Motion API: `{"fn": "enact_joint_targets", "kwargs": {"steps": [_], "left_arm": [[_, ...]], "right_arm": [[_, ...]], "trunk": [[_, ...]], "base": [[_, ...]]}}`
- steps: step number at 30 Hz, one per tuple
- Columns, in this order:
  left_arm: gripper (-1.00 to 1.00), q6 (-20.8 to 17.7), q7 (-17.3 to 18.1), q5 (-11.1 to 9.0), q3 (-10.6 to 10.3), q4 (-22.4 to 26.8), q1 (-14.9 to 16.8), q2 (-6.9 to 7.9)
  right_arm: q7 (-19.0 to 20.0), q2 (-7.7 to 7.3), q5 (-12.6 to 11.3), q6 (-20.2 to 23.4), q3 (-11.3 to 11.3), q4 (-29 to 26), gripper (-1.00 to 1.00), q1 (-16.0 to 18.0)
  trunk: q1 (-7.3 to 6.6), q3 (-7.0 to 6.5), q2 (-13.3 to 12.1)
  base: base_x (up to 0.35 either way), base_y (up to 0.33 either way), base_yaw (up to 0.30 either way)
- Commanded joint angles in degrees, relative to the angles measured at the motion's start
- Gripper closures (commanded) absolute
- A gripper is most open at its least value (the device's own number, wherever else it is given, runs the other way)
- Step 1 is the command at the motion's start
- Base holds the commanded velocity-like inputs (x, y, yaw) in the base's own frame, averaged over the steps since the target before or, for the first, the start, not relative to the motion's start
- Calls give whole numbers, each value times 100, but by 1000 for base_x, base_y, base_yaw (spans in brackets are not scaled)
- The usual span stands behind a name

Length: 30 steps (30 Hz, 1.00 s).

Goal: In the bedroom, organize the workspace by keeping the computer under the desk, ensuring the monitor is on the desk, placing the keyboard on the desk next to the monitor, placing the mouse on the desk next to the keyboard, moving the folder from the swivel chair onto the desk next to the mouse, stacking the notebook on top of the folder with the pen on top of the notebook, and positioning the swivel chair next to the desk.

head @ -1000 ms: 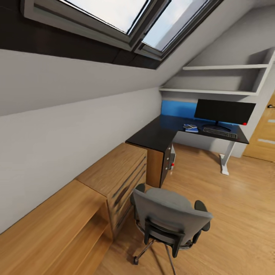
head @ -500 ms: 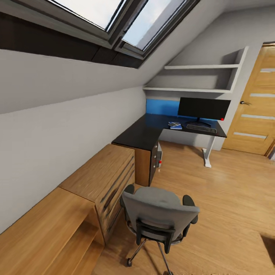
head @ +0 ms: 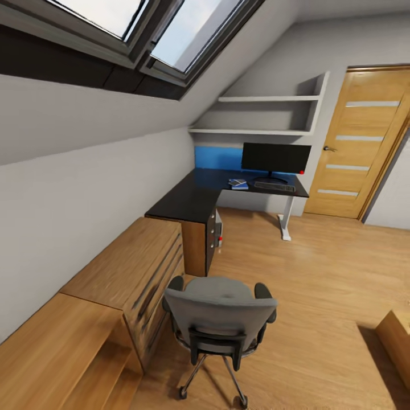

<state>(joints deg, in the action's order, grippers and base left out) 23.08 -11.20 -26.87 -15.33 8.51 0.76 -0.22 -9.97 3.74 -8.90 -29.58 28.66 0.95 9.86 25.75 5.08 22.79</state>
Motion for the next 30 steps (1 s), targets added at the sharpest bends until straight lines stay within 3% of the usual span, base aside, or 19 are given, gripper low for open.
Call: {"fn": "enact_joint_targets", "kwargs": {"steps": [1, 21, 30], "left_arm": [[-100, 13, -41, -20, -49, 1, 3, 2], [-100, 13, -41, -26, -49, 1, 3, 4], [-100, 13, -41, -26, -47, 2, 3, 4]], "right_arm": [[-14, 4, -51, -21, 51, 10, -100, 7], [-14, 4, -51, -21, 52, 10, -100, 7], [-14, 2, -51, -21, 50, 10, -100, 7]], "trunk": [[3, 15, 12], [3, 59, 12], [3, 78, 12]], "base": [[0, 217, -274], [0, 49, -275], [0, 180, -276]]}}
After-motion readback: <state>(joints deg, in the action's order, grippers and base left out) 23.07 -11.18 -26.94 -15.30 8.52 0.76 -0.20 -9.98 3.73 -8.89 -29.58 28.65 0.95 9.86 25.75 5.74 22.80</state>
